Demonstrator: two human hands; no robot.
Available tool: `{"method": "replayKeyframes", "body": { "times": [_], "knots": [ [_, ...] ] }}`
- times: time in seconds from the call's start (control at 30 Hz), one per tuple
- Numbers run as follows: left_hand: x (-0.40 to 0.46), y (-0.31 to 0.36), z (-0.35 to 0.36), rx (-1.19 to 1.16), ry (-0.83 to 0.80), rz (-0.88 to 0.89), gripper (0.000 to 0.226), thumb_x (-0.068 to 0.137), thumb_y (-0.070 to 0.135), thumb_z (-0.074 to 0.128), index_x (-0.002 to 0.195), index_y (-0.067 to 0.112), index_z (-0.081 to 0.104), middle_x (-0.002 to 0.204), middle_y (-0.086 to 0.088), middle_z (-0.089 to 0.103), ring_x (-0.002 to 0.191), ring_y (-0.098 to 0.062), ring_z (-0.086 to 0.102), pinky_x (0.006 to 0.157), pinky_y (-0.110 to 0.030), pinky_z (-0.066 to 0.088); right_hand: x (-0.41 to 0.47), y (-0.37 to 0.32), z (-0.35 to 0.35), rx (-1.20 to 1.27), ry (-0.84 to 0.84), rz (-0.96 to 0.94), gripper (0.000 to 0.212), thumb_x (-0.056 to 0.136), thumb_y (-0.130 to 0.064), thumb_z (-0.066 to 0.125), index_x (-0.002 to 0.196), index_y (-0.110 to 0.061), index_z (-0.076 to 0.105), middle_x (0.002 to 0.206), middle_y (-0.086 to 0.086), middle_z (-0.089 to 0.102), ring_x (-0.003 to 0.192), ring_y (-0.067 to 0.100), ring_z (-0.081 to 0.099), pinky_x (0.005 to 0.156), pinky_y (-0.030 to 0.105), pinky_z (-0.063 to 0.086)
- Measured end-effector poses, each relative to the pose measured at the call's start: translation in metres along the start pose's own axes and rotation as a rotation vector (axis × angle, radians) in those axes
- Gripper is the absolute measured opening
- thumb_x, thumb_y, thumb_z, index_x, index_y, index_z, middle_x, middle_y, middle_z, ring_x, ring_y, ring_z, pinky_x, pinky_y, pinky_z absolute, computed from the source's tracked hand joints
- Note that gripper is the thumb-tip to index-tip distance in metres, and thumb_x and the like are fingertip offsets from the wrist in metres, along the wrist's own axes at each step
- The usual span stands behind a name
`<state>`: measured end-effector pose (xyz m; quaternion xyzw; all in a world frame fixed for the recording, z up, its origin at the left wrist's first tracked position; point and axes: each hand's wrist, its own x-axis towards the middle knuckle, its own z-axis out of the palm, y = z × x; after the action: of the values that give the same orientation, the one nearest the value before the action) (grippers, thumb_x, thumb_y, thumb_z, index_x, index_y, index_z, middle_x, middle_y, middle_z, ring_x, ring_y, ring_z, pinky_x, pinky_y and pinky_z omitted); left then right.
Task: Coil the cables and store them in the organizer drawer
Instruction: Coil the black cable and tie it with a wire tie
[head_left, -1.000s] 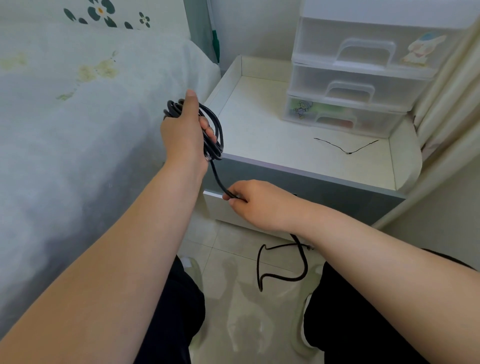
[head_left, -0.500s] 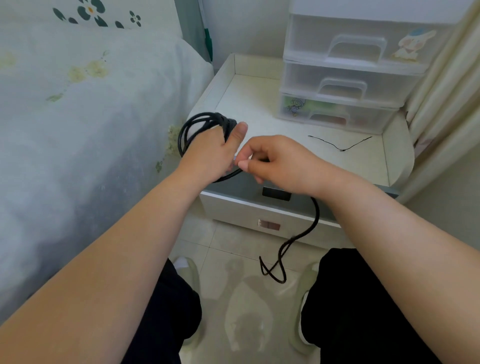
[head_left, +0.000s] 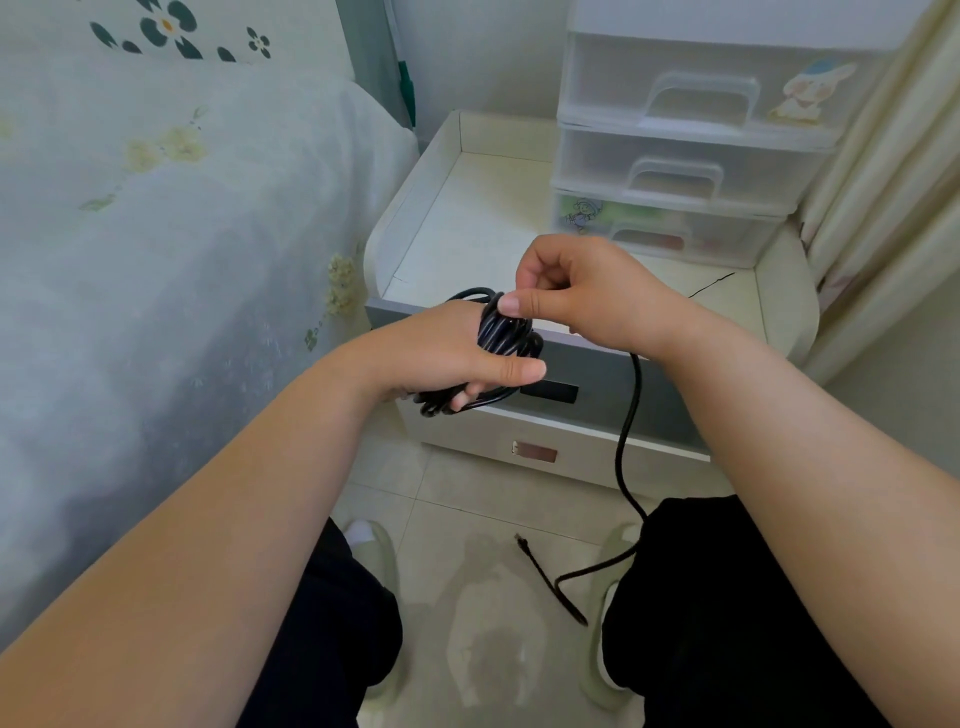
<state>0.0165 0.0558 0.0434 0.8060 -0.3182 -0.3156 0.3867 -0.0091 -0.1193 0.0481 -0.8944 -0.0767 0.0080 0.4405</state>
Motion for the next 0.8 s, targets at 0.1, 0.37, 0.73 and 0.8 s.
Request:
{"method": "replayKeyframes", "body": {
  "times": [0.1, 0.37, 0.73, 0.8],
  "knots": [
    [-0.001, -0.002, 0.001, -0.088, 0.014, -0.005, 0.041, 0.089, 0.034, 0.064, 0.052, 0.024, 0.049, 0.047, 0.001, 0.049, 0.045, -0.017, 0.049, 0.058, -0.029, 0.047, 0.001, 0.001, 0.001, 0.003, 0.014, -0.004, 0.023, 0.08, -0.035, 0.071, 0.081, -0.015, 0.059, 0.073, 0.007, 0.054, 0.066, 0.016, 0.045, 0.062, 0.03, 0.041],
    [-0.001, 0.0, 0.005, -0.192, 0.066, 0.012, 0.044, 0.089, 0.043, 0.056, 0.056, 0.014, 0.048, 0.046, 0.002, 0.051, 0.044, -0.016, 0.053, 0.052, -0.022, 0.047, 0.007, 0.009, -0.009, 0.056, 0.038, 0.023, 0.028, 0.082, -0.04, 0.068, 0.082, -0.014, 0.06, 0.072, 0.002, 0.053, 0.068, 0.012, 0.049, 0.066, 0.034, 0.052],
    [-0.007, 0.01, 0.01, -0.534, -0.005, 0.118, 0.056, 0.072, 0.065, 0.045, 0.075, 0.009, 0.045, 0.038, 0.003, 0.035, 0.03, -0.011, 0.032, 0.044, -0.024, 0.039, 0.004, 0.007, -0.007, 0.151, 0.122, 0.108, 0.063, 0.095, -0.06, 0.024, 0.057, -0.013, 0.043, 0.049, 0.0, 0.038, 0.044, 0.015, 0.033, 0.046, 0.024, 0.031],
    [-0.009, 0.01, 0.006, -0.636, -0.015, 0.143, 0.058, 0.067, 0.068, 0.048, 0.073, 0.011, 0.046, 0.037, 0.005, 0.035, 0.029, -0.009, 0.032, 0.043, -0.023, 0.038, 0.005, 0.009, -0.007, 0.109, 0.141, 0.124, 0.065, 0.095, -0.06, 0.02, 0.055, -0.013, 0.039, 0.051, 0.003, 0.035, 0.047, 0.018, 0.032, 0.047, 0.024, 0.03]
  ]
}}
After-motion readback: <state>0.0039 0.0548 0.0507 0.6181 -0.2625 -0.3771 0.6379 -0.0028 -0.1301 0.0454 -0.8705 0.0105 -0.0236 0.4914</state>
